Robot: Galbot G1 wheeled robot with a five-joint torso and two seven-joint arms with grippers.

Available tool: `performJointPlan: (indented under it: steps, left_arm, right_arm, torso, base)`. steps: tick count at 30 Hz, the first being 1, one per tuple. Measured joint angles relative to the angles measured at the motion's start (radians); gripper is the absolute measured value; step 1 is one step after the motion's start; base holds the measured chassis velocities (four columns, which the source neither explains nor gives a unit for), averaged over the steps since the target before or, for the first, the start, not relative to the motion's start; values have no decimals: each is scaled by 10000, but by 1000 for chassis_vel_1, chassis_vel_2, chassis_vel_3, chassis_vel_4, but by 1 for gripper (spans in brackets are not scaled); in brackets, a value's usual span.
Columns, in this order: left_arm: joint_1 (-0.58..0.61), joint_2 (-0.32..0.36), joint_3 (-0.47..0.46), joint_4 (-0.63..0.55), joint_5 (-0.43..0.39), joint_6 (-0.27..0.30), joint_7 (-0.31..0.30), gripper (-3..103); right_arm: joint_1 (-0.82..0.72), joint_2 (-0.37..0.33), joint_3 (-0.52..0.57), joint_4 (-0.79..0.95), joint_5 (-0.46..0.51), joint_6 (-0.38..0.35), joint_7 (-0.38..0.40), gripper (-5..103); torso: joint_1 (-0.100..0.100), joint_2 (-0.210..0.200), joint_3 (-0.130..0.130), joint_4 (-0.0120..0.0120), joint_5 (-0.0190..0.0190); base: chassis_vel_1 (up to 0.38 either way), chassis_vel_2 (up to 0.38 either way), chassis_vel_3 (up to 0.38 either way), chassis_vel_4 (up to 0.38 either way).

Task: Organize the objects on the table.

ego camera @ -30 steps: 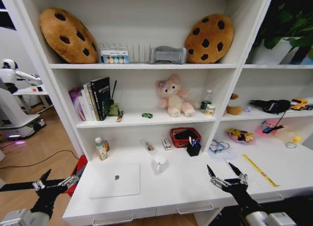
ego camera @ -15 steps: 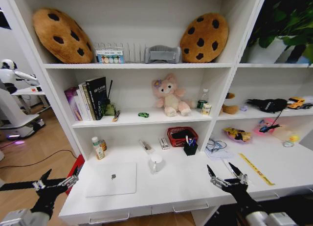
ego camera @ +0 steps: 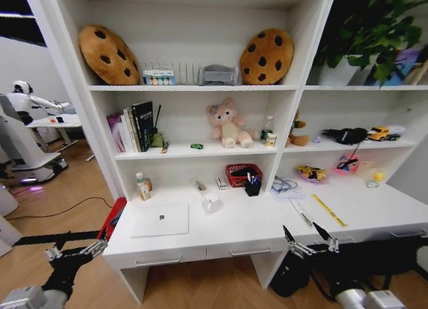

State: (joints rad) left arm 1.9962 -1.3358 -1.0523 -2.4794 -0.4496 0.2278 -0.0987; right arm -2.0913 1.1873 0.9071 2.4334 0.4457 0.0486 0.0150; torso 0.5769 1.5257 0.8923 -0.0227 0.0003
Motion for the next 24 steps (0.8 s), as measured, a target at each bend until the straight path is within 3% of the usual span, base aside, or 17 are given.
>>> performJointPlan:
  steps: [9, 14, 24]
  left_arm:
    - [3, -1, -2, -1, 0, 0, -13, 100]
    - [1, 0, 1, -1, -1, 0, 0, 100]
    - [-1, -1, 2, 0, 0, 0, 0, 100]
  right_arm:
    - [-1, 0, -1, 0, 0, 0, -1, 100]
    - [-4, 0, 1, 0, 0, 0, 0, 100]
    - [3, -3, 0, 0, 0, 0, 0, 100]
  torso:
    - [-13, 9, -5, 6, -2]
    - [-11, 6, -3, -6, 0]
    - [13, -6, 5, 5, -3]
  base:
    - [318, -303, -314, 317]
    - [24, -30, -150, 115]
    - [-53, 15, 65, -29]
